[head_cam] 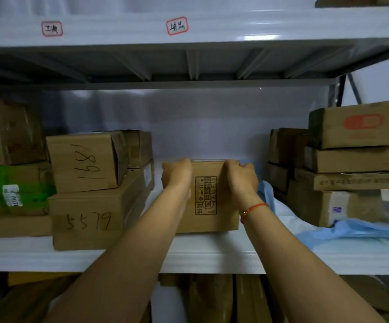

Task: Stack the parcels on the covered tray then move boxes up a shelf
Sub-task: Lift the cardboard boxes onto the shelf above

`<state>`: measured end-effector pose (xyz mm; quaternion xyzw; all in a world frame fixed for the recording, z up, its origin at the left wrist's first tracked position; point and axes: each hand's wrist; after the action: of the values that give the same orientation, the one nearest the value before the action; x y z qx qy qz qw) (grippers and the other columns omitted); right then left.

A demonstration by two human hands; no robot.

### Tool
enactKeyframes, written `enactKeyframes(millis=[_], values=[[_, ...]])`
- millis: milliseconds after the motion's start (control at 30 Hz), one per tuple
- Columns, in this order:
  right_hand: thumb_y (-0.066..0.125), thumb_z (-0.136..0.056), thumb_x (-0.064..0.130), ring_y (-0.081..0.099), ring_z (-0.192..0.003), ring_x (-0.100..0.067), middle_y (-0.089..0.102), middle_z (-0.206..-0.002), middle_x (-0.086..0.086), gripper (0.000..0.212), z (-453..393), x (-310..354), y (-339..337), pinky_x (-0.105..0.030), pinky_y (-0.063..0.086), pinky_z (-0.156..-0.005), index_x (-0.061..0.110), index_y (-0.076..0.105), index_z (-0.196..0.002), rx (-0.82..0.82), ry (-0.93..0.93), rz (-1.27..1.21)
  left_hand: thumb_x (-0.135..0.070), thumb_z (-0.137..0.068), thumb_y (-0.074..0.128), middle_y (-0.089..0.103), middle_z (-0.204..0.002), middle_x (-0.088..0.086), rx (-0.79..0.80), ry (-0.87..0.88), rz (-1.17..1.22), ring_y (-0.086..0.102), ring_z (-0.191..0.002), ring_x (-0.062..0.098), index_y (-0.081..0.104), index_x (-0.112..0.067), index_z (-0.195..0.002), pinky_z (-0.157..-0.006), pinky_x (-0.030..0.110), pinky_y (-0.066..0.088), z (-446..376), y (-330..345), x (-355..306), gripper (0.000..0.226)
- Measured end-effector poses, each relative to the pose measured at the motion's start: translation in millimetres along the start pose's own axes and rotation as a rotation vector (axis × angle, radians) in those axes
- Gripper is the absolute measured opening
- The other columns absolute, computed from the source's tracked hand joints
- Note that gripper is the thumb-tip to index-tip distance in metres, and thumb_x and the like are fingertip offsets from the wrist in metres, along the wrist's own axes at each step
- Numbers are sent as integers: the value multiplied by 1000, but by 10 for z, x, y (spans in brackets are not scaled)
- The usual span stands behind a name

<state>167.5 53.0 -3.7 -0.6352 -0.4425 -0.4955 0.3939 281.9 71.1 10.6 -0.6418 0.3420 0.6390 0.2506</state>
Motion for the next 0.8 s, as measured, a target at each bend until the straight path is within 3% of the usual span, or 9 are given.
enactKeyframes(millis=[100, 200, 267, 367, 500, 633, 800], values=[[49, -91, 39, 53, -85, -25, 54, -82, -1, 23, 112, 40, -314, -36, 41, -73, 16, 47, -94, 14, -79, -37, -32, -92, 45, 58, -108, 8, -89, 94, -16, 57, -90, 30, 40, -13, -133, -75, 36, 46, 523, -23, -122, 45], [51, -90, 45, 52, -77, -19, 53, -78, 5, 25, 349, 187, -699, -31, 38, -68, 21, 45, -85, -9, -191, -37, -44, -90, 41, 61, -101, 4, -136, 224, -45, 59, -87, 27, 45, -21, -111, -86, 46, 50, 919, 15, -176, 32], [52, -90, 44, 54, -82, -17, 59, -89, 5, 22, 526, 297, -965, -29, 35, -69, 23, 47, -91, -48, -293, -44, -53, -89, 42, 62, -101, 1, -179, 328, -45, 60, -91, 25, 47, -25, -103, -91, 49, 48, 1211, 46, -258, 31], [57, -88, 40, 56, -92, -10, 61, -104, 10, 17, 775, 439, -1322, -30, 40, -81, 32, 50, -102, -103, -450, -96, -54, -91, 45, 60, -97, -7, -205, 479, -24, 59, -88, 16, 49, -27, -105, -79, 36, 48, 1622, 63, -384, 30], [60, -86, 37, 58, -95, -6, 61, -96, 19, 24, 1077, 627, -1755, -38, 49, -87, 41, 51, -108, -110, -588, -140, -43, -90, 57, 52, -82, -13, -205, 562, 49, 53, -72, 2, 41, -21, -108, -57, 21, 39, 2100, 32, -559, 32], [61, -84, 36, 57, -98, -10, 59, -95, 22, 36, 1262, 778, -2055, -41, 49, -89, 38, 50, -119, -118, -660, -164, -36, -90, 60, 51, -81, -13, -196, 676, 55, 50, -69, -3, 41, -19, -105, -55, 13, 38, 2506, 5, -736, 29], [61, -86, 37, 54, -94, -5, 53, -91, 30, 44, 1360, 948, -2326, -35, 46, -91, 35, 48, -128, -115, -683, -211, -33, -88, 64, 48, -83, -20, -228, 843, 9, 48, -73, -7, 42, -21, -105, -60, 9, 34, 2844, 5, -933, 30]])
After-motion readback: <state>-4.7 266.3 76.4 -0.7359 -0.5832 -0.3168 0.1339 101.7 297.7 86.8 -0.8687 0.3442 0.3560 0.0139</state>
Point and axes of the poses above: each hand's wrist, its own z-axis away from the middle knuckle, its own y-axis out of the palm, x = y × z
